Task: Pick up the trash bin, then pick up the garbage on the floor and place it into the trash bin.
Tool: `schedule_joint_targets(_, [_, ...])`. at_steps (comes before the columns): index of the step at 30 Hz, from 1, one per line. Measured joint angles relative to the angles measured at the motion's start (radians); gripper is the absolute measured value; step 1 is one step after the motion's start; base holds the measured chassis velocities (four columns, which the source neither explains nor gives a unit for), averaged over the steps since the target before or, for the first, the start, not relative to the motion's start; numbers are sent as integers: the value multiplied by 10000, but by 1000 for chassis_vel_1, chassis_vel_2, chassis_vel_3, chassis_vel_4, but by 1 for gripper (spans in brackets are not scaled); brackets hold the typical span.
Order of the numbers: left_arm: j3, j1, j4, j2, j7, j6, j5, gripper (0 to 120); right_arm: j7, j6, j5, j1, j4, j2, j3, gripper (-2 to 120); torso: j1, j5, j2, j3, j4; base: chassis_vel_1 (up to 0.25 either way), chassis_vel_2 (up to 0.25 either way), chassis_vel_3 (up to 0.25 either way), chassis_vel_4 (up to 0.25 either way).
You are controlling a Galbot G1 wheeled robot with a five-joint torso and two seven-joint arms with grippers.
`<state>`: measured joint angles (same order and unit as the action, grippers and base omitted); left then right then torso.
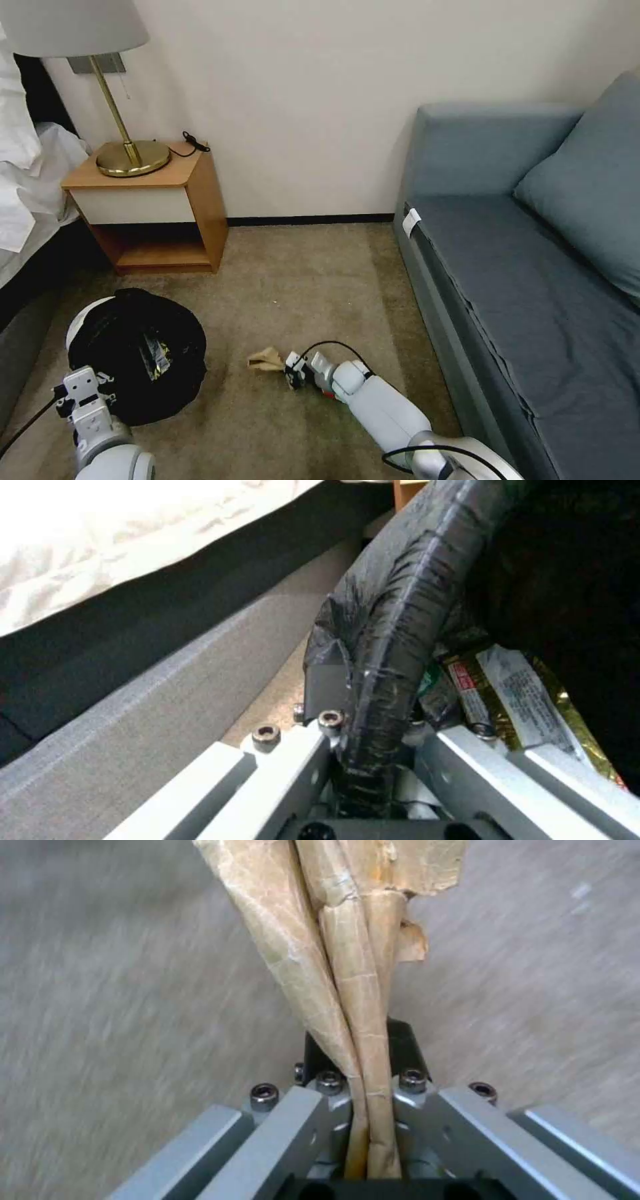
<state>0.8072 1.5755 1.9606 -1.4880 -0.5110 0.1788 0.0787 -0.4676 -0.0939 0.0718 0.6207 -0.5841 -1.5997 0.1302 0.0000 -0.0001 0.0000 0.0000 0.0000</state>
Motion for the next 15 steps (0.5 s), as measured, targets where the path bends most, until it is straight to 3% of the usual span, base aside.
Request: schedule_joint_targets(15, [-140,-117,-294,138,-1,-288,96,0,244,-219,-1090,-426,-1255,0,-700,1,0,0,0,0,0,0,0,0,0])
